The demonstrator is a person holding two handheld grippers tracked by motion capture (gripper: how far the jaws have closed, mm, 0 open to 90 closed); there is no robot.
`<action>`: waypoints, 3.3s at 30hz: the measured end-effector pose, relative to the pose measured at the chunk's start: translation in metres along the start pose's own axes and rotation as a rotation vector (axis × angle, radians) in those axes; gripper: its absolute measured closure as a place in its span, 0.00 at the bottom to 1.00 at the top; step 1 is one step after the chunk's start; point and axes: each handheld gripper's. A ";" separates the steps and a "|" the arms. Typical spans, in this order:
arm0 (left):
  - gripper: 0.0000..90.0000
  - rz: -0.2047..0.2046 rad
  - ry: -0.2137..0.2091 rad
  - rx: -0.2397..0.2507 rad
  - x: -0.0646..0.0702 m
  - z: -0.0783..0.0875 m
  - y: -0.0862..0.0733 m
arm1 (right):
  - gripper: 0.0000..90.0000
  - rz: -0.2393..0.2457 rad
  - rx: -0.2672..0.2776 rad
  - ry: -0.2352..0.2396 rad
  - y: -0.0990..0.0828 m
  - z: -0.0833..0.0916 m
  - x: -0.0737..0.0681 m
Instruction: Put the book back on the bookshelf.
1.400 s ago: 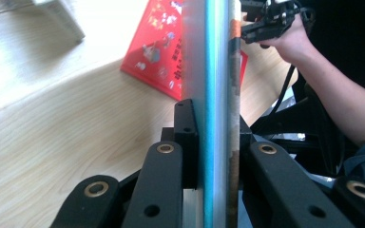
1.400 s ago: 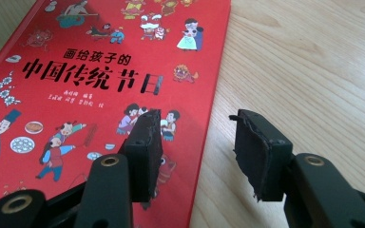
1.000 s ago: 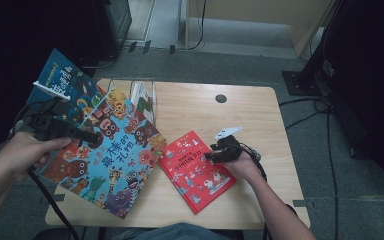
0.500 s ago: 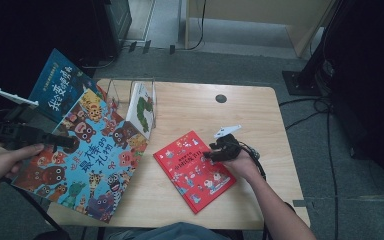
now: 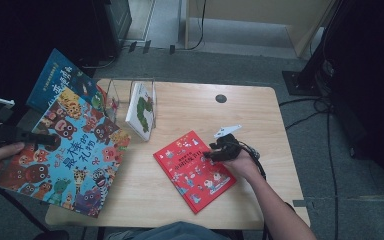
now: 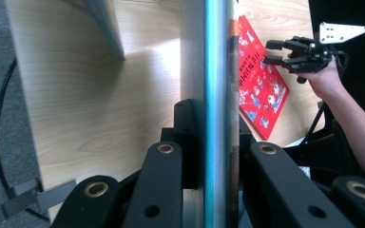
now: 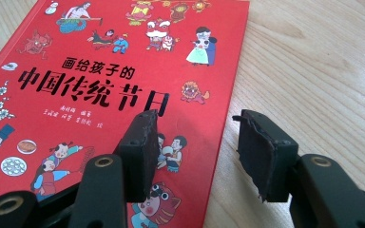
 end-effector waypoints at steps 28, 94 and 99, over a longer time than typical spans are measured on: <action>0.91 0.077 0.126 0.072 -0.016 0.029 0.045 | 0.54 -0.001 -0.002 0.001 0.001 -0.001 0.000; 0.90 0.061 0.263 0.095 -0.008 -0.044 0.157 | 0.54 -0.001 0.003 0.015 0.001 -0.003 -0.002; 0.90 0.044 0.258 0.096 -0.009 -0.046 0.156 | 0.54 -0.014 -0.002 0.023 0.001 -0.002 -0.002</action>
Point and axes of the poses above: each handheld gripper's, and its own axes: z roughly backward along the jaws, y roughly out of its top, x roughly to its right
